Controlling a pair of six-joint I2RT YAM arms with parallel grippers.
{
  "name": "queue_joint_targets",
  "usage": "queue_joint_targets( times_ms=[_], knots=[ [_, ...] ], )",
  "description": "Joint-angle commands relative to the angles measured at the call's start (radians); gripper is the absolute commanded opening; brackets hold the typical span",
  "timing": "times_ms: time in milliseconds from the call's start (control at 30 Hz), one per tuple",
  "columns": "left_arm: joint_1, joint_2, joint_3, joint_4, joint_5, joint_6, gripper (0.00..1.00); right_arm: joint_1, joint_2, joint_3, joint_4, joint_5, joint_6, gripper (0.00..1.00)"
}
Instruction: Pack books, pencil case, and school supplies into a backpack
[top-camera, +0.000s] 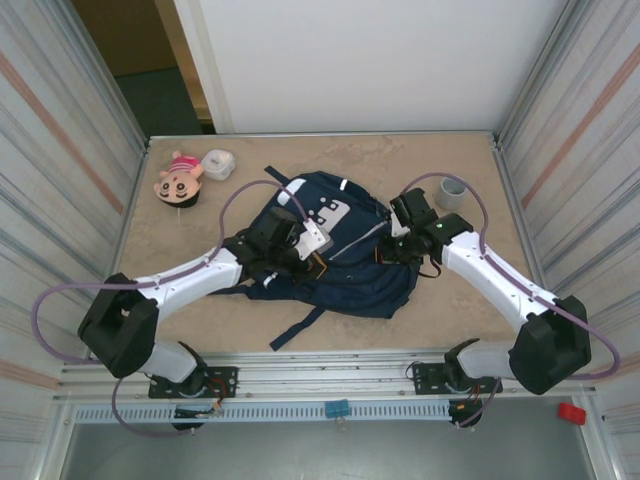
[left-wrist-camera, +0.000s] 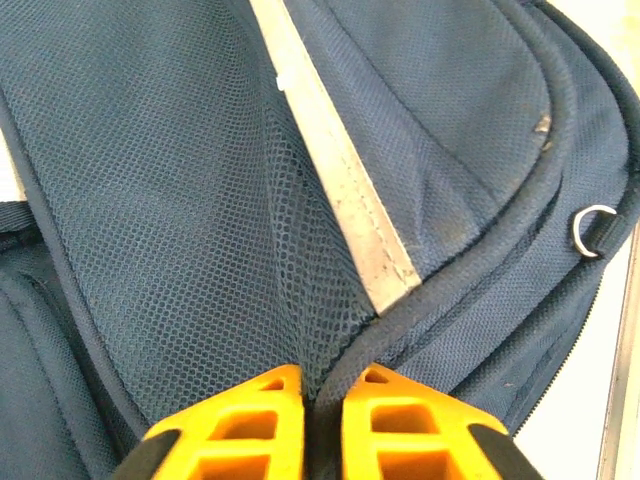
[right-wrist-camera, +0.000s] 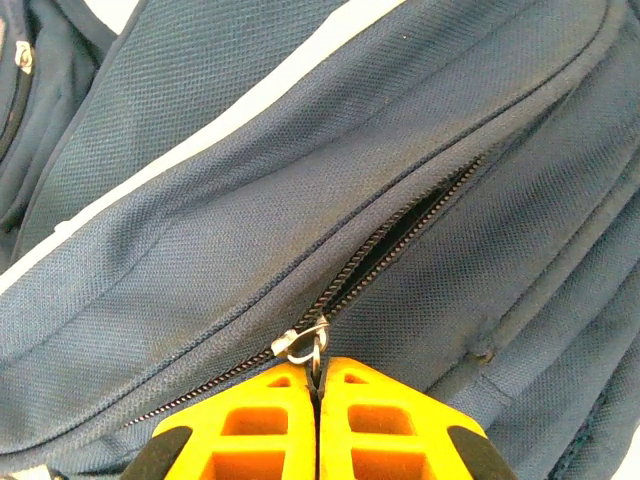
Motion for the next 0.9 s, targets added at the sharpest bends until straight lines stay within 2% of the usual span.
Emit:
queue_joint_targets(
  times_ms=[0, 100, 167, 267, 367, 567, 700, 867],
  knots=[
    [0.030, -0.054, -0.006, -0.053, -0.063, -0.056, 0.31, 0.019, -0.034, -0.033, 0.010, -0.019, -0.006, 0.00],
    [0.029, -0.113, -0.018, -0.053, -0.078, -0.209, 0.49, 0.039, -0.038, -0.049, 0.036, -0.022, 0.020, 0.00],
    [0.028, -0.184, -0.046, -0.055, -0.119, -0.356, 0.61, 0.050, -0.038, -0.054, 0.046, -0.021, 0.026, 0.00],
    [0.024, -0.307, -0.093, -0.085, -0.203, -0.509, 0.68, 0.066, -0.042, -0.055, 0.055, -0.016, 0.028, 0.00],
    [0.026, -0.419, -0.138, -0.180, -0.343, -0.748, 0.70, 0.072, -0.043, -0.059, 0.063, -0.014, 0.028, 0.00],
    [0.031, -0.536, -0.243, -0.247, -0.391, -1.025, 0.70, 0.090, -0.050, -0.075, 0.064, -0.009, 0.034, 0.00],
    [0.036, -0.540, -0.333, -0.144, -0.378, -1.117, 0.67, 0.102, -0.063, -0.090, 0.065, -0.002, 0.041, 0.00],
    [0.061, -0.476, -0.405, 0.022, -0.346, -1.147, 0.62, 0.124, -0.089, -0.110, 0.074, 0.006, 0.065, 0.00]
  ],
)
